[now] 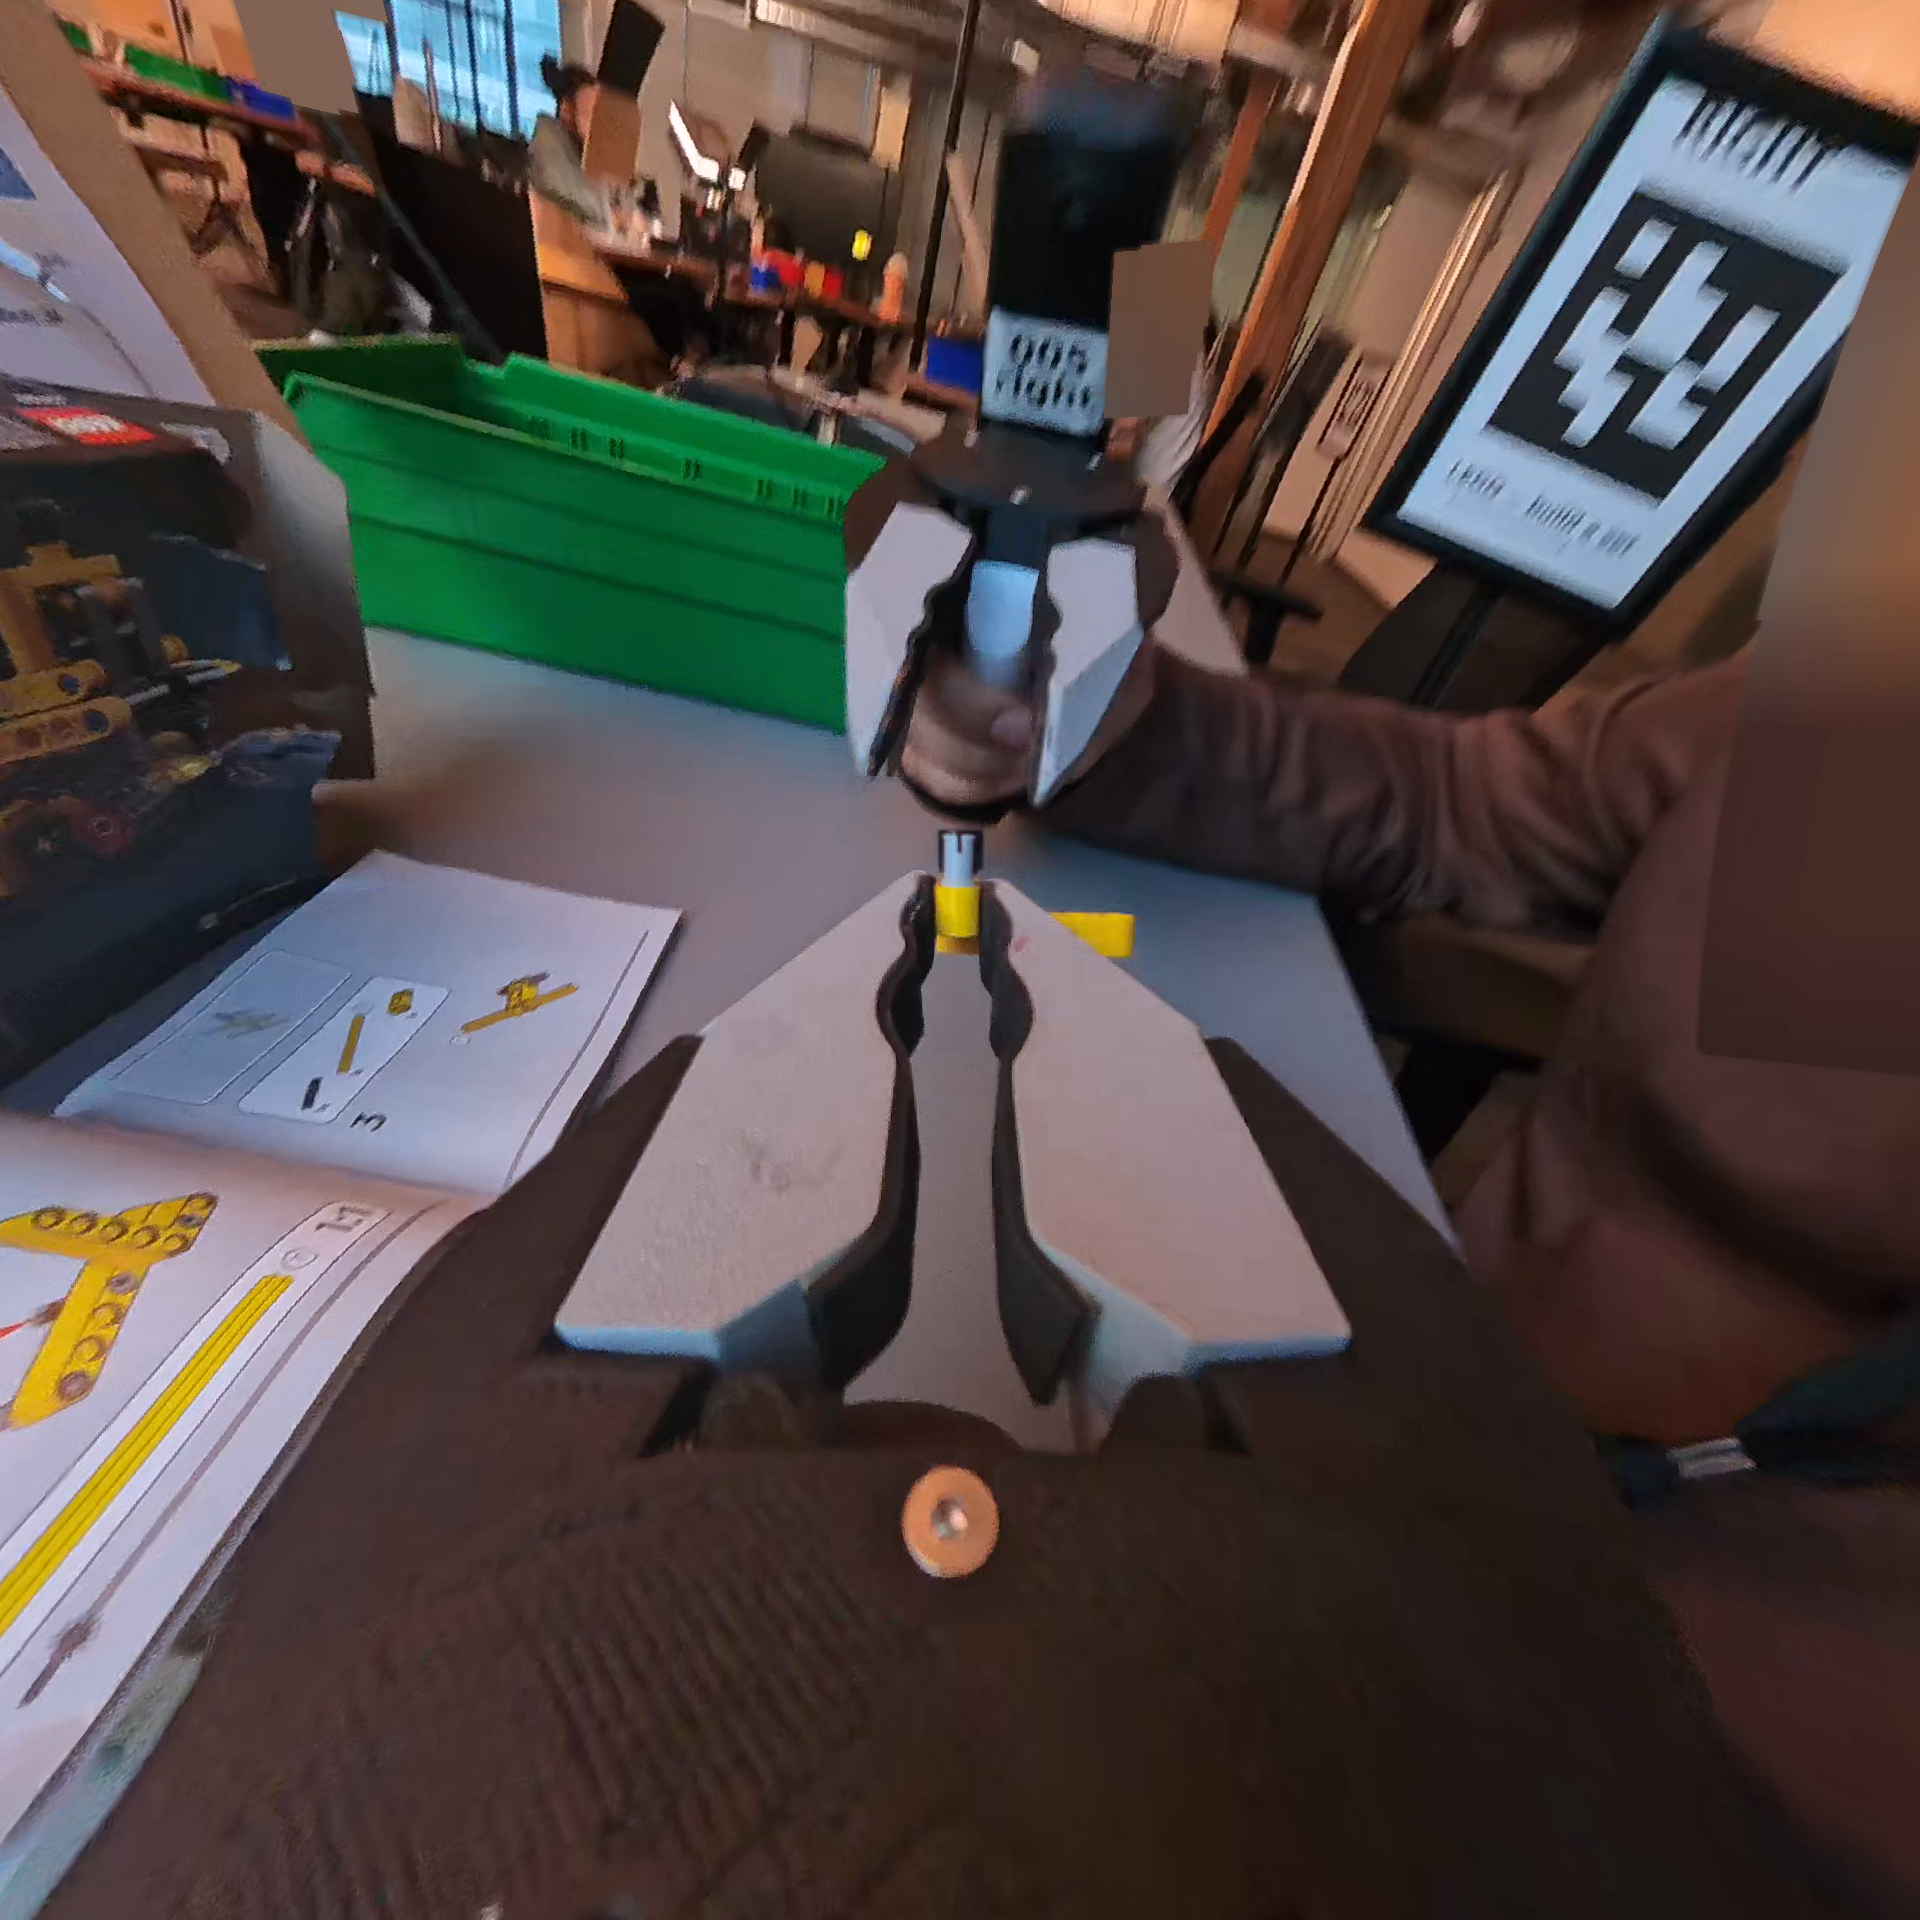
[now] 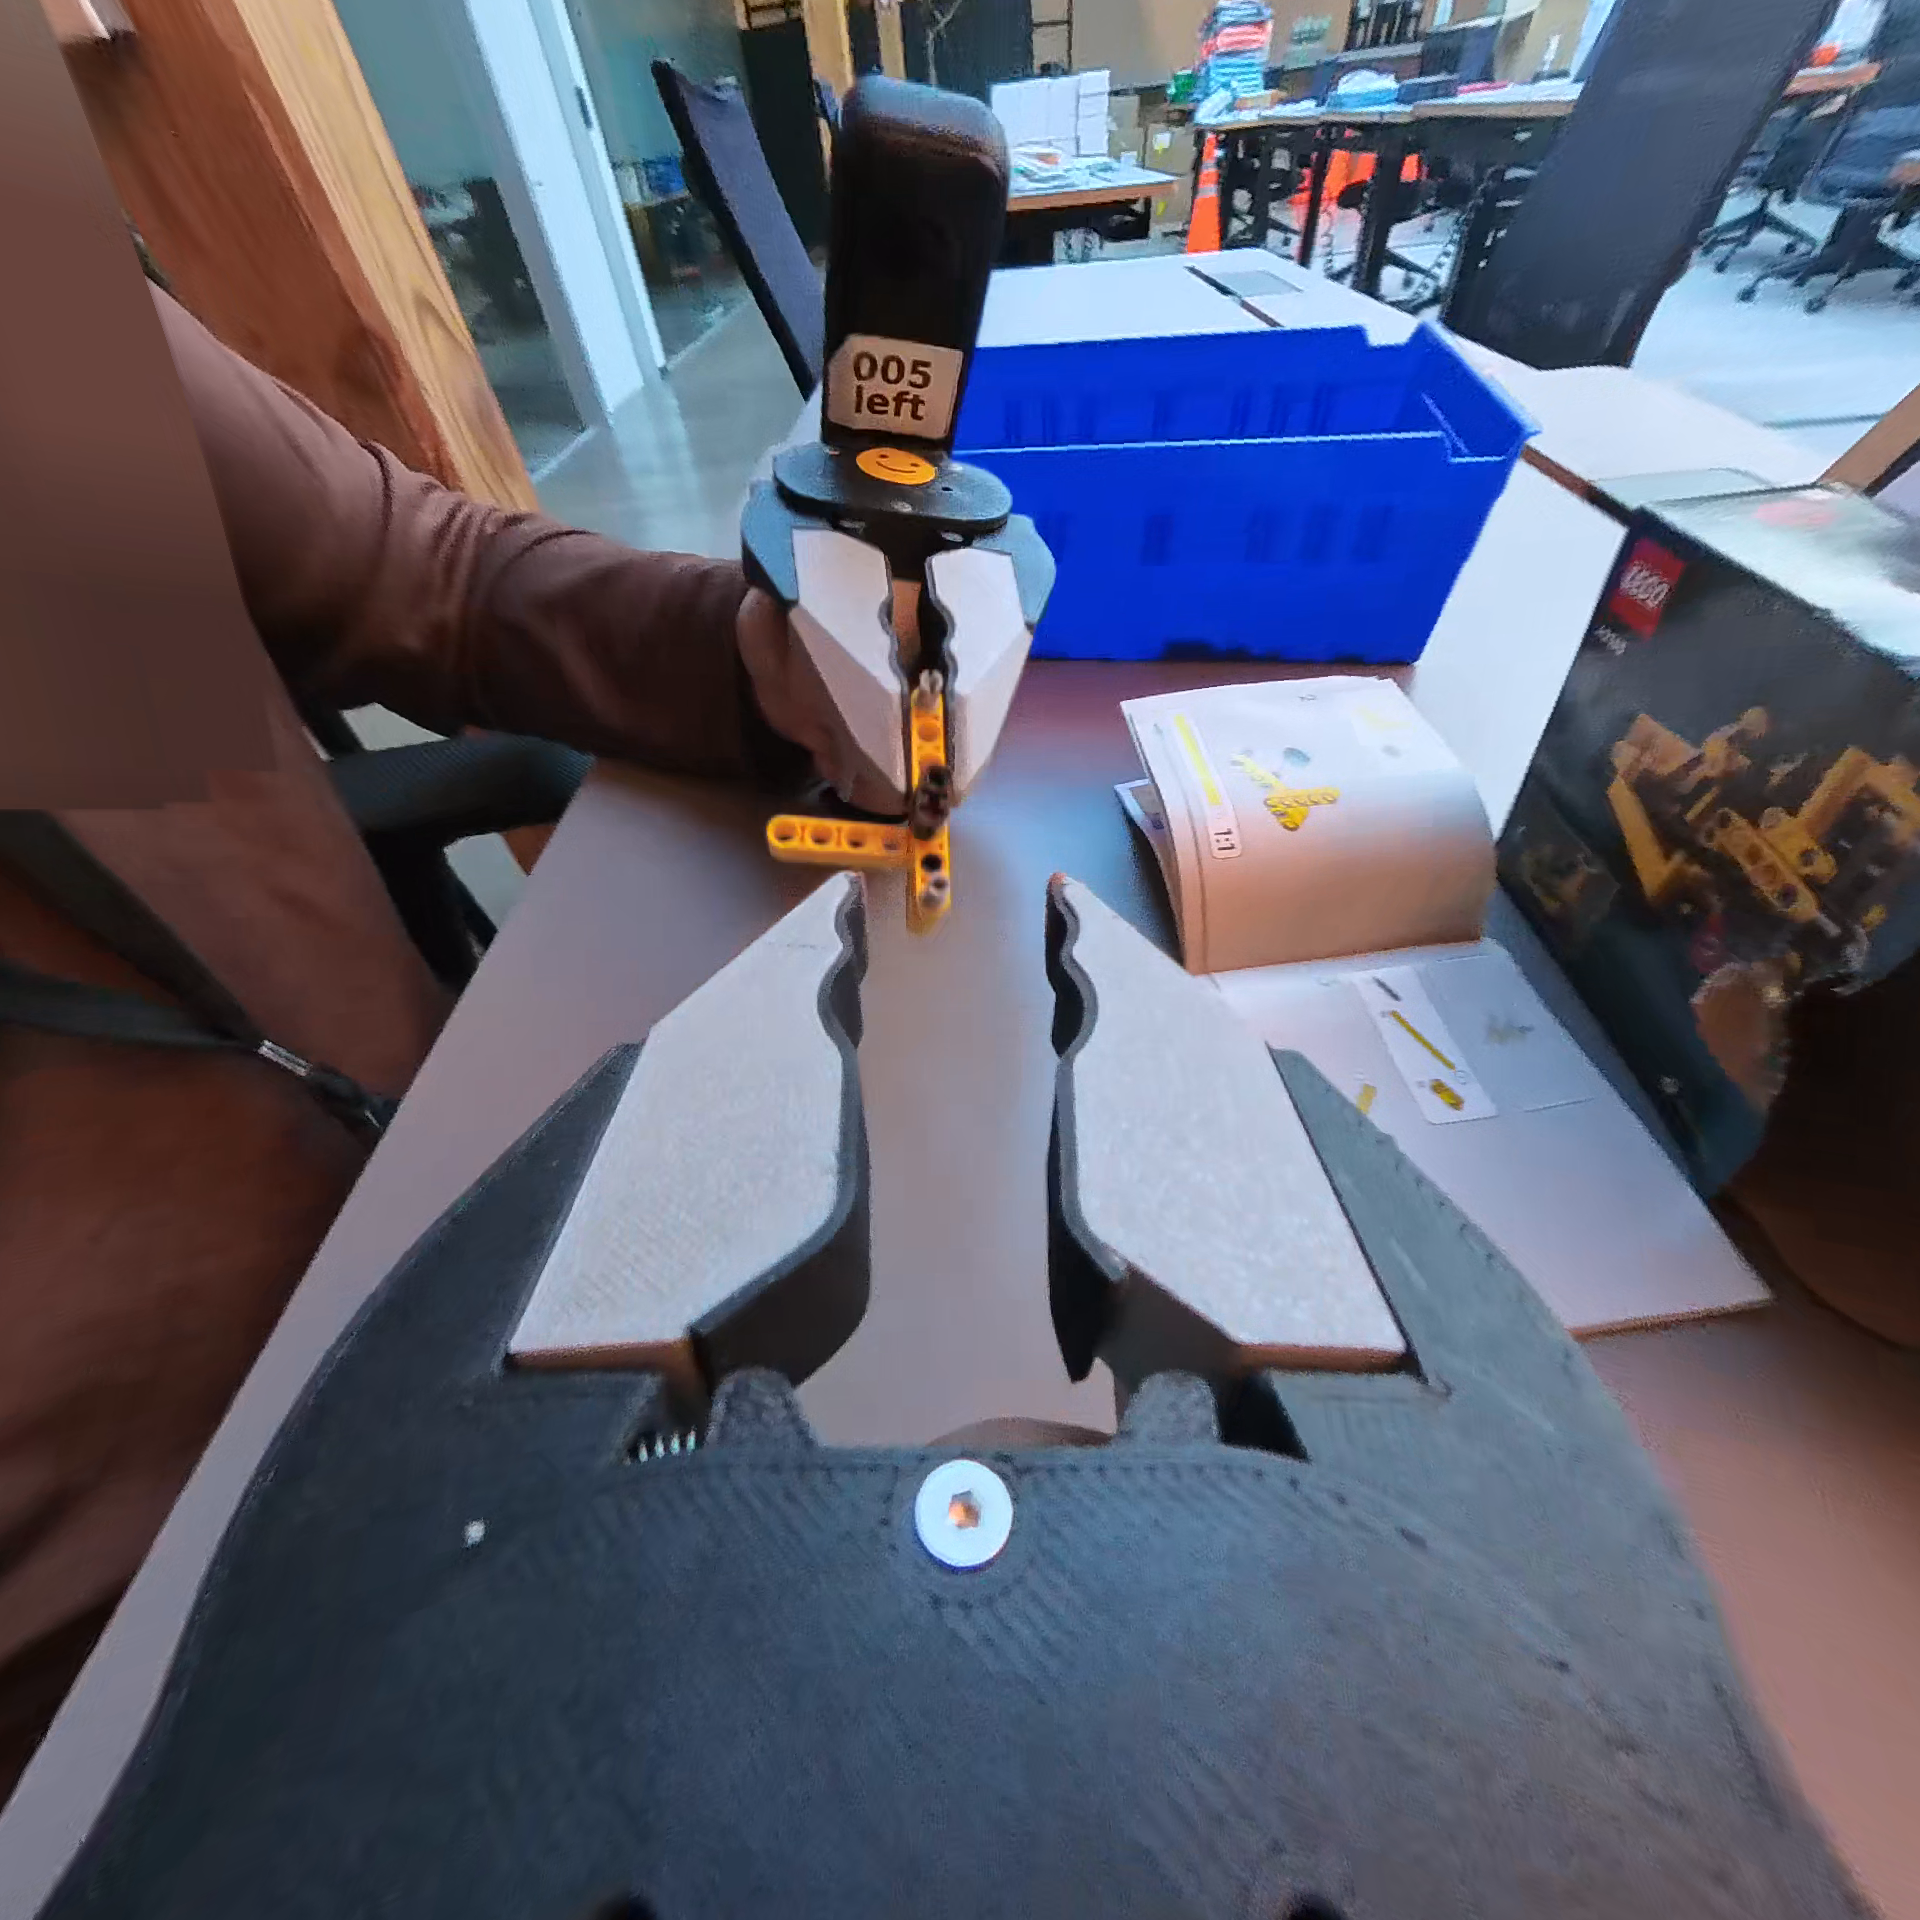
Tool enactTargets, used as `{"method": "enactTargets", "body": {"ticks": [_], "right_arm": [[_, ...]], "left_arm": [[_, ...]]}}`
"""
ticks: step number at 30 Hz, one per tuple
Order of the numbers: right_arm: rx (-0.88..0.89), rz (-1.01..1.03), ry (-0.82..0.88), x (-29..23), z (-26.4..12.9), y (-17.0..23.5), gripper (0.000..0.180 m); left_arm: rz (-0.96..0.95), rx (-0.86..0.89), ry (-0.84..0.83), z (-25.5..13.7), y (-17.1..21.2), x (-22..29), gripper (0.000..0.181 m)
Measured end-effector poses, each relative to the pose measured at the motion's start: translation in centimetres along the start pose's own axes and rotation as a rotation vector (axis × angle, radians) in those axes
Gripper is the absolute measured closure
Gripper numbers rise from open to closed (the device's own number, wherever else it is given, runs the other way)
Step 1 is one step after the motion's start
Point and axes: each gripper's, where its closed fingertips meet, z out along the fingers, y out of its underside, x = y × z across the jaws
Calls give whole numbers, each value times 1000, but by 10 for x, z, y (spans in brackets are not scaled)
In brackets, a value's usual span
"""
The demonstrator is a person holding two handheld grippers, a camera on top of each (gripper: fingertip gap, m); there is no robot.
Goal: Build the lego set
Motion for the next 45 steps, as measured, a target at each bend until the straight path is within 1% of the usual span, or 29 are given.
{"method": "enactTargets", "body": {"ticks": [3,5,8,10,13,18,23,27,31,34,39,45], "right_arm": [[23,31,-37,-6,7,-1,148],[33,53,-65,-11,12,-2,150],[18,45,-54,-13,18,0,154],[15,24,-48,-14,20,1,165],[21,-30,-45,-19,20,-1,174],[30,-86,-44,-27,19,-7,174],[27,-114,-68,-34,19,-8,175],[20,-125,-74,-35,18,-7,175],[1,-154,-44,-33,19,-4,175],[-2,-146,-21,-28,18,-4,168],[-71,-174,-22,-29,21,7,173],[-84,-189,-32,-32,22,10,174]], "left_arm": [[-9,70,25,-2,-11,4,175],[7,51,22,0,-8,5,175],[51,19,23,4,-2,8,175],[75,18,32,6,0,12,175],[111,38,36,7,-2,14,175],[181,56,56,6,-4,23,175],[154,61,105,6,-5,29,175],[144,55,113,6,-4,31,175],[182,42,83,7,-2,28,175],[242,22,44,9,1,26,175],[276,-28,20,13,10,24,175],[296,-40,22,12,12,25,175]]}}
